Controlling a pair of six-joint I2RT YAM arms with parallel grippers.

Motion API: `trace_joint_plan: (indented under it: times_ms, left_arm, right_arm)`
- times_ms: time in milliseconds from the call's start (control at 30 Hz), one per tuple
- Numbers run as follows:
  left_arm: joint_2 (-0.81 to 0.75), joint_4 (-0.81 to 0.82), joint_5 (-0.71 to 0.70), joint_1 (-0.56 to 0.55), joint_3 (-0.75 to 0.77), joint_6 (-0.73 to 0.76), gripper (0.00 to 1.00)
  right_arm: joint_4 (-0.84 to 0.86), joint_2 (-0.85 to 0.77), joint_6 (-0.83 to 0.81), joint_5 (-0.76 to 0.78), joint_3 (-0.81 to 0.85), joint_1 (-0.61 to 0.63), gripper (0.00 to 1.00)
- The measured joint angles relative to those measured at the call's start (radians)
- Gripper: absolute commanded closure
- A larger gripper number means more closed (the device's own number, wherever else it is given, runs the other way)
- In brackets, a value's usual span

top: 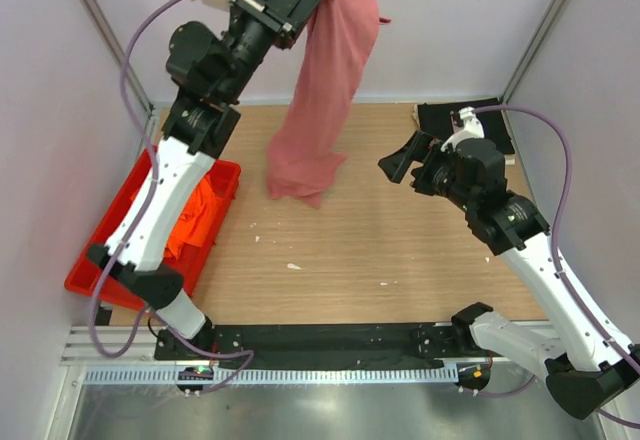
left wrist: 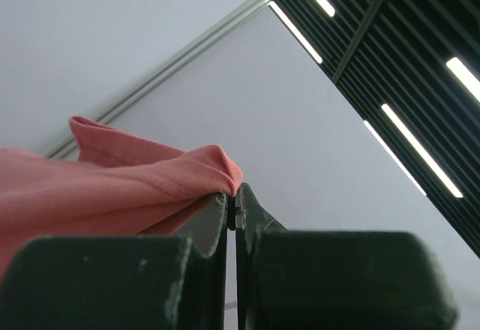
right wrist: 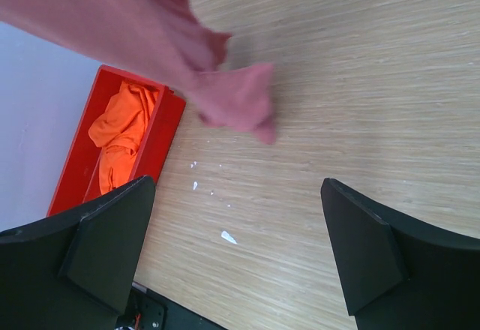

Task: Fold and stack the t-shirts
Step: Move the tshirt to the center of the board

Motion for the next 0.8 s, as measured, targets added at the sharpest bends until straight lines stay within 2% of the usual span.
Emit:
trace_joint_plan:
  times_ms: [67,267,367,467,567,667,800]
  left_arm:
    - [-0.136,0.004,-0.018,-0.005,-0.175,0.019,1.00]
    - [-0.454,-0.068,-0.127,-0.002,-0.493,0.138,1.00]
    - [-0.653,-0.153,-0.221,-0.002,-0.727,0.189,1.00]
    - [-0.808,-0.316,-0.338,-0.002,-0.963,0.204,1.00]
    - [-0.891,-0.468,-0.409,-0.002,-1.172,0.205,1.00]
    - [-0.922,-0.588,-0.422,-0.002,-1.361,0.205,1.00]
    - [-0.945,-0.680,-0.417,-0.002,-1.463,0.206,1.00]
  right_arm:
    - [-0.001,-0.013,0.000,0.001,0.000,0.000,0.01]
    - [0.003,-0.040,0.013,0.012,-0.035,0.000,0.03]
    - [0.002,-0.042,0.033,0.044,-0.092,0.000,0.06]
    - [-0.014,-0.021,0.072,0.097,-0.165,0.000,0.09]
    - [-0.035,0.034,0.121,0.161,-0.228,0.000,0.13]
    - [-0.050,0.106,0.170,0.227,-0.269,-0.006,0.15]
    - [-0.047,0.200,0.231,0.276,-0.303,-0.037,0.17]
